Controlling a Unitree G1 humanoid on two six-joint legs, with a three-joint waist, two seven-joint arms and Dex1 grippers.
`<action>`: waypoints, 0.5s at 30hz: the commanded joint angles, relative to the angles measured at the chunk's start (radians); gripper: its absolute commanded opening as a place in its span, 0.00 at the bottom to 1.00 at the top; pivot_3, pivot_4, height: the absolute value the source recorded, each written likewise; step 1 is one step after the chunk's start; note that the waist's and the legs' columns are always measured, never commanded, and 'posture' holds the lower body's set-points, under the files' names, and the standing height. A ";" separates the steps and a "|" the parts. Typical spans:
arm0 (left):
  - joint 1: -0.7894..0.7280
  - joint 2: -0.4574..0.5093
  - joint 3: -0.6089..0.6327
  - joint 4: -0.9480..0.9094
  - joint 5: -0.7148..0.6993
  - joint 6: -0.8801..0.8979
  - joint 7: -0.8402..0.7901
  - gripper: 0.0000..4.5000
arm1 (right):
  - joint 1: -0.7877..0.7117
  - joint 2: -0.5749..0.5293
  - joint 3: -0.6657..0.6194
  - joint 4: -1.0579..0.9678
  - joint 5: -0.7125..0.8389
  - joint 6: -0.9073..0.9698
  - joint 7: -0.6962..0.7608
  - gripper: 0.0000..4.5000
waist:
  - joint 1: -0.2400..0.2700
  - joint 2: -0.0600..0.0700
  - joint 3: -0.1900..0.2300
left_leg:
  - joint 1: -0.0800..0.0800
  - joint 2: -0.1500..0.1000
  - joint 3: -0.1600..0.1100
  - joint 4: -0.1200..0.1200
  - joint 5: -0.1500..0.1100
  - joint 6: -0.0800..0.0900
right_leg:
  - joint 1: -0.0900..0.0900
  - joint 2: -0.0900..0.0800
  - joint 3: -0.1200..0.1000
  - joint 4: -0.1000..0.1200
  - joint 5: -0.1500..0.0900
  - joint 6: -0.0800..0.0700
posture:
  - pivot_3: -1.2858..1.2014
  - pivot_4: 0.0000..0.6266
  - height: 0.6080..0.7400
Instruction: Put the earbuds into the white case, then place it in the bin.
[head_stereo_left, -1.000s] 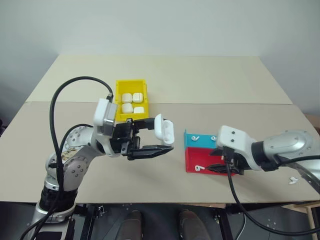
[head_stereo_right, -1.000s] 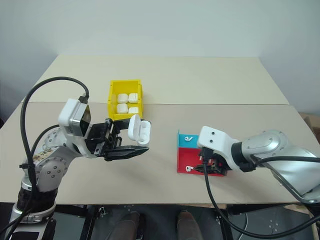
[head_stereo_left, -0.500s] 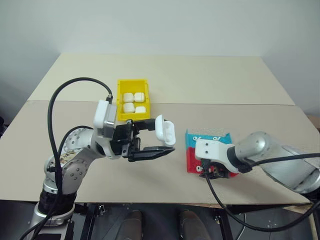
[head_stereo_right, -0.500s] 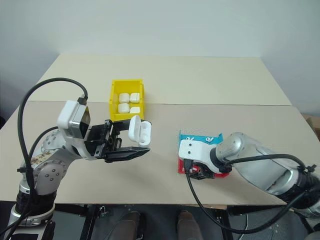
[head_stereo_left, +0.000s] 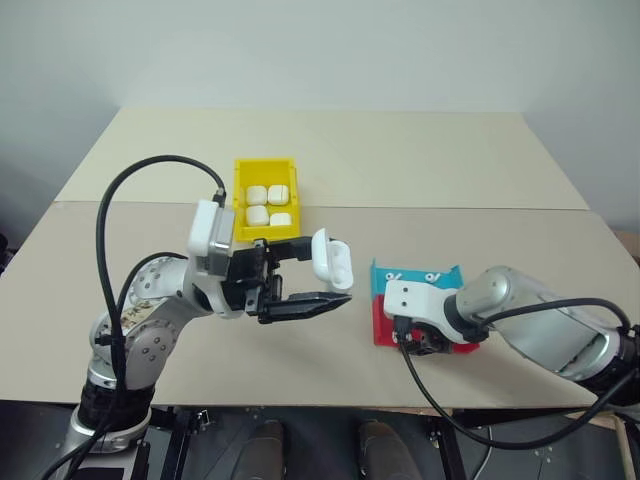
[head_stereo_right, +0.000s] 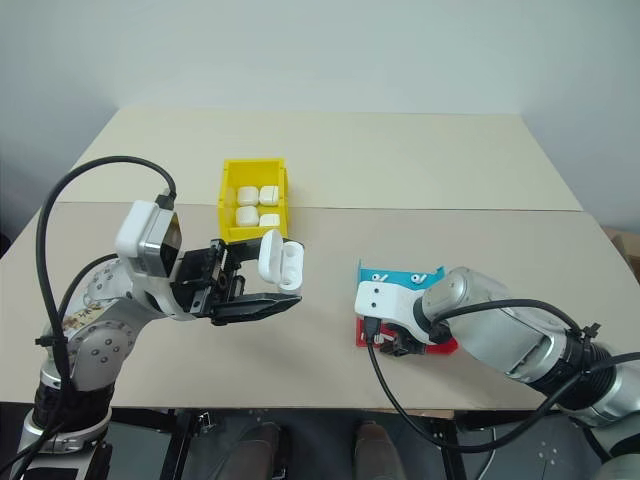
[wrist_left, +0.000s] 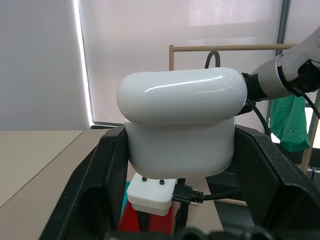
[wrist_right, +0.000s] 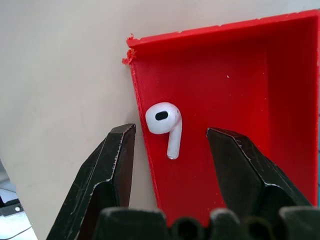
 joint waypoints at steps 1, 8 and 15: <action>0.004 -0.003 0.010 -0.045 -0.013 -0.019 0.007 0.62 | 0.004 0.008 -0.013 -0.006 -0.020 -0.015 -0.004 0.61 | 0.000 0.000 0.000 | 0.000 0.000 0.000 0.000 0.000 0.000 | 0.000 0.000 0.000 0.000 0.000 0.000 | 0.52 0.24 1.00; 0.005 -0.004 0.012 -0.045 -0.009 -0.024 0.010 0.62 | -0.005 0.016 -0.009 0.000 -0.035 -0.027 0.015 0.61 | 0.000 0.000 0.000 | 0.000 0.000 0.000 0.000 0.000 0.000 | 0.000 0.000 0.000 0.000 0.000 0.000 | 0.52 0.24 1.00; 0.011 -0.002 0.013 -0.051 -0.006 -0.030 0.013 0.62 | 0.003 0.015 -0.001 0.004 -0.045 -0.043 0.023 0.61 | 0.000 0.000 0.000 | 0.000 0.000 0.000 0.000 0.000 0.000 | 0.000 0.000 0.000 0.000 0.000 0.000 | 0.52 0.24 1.00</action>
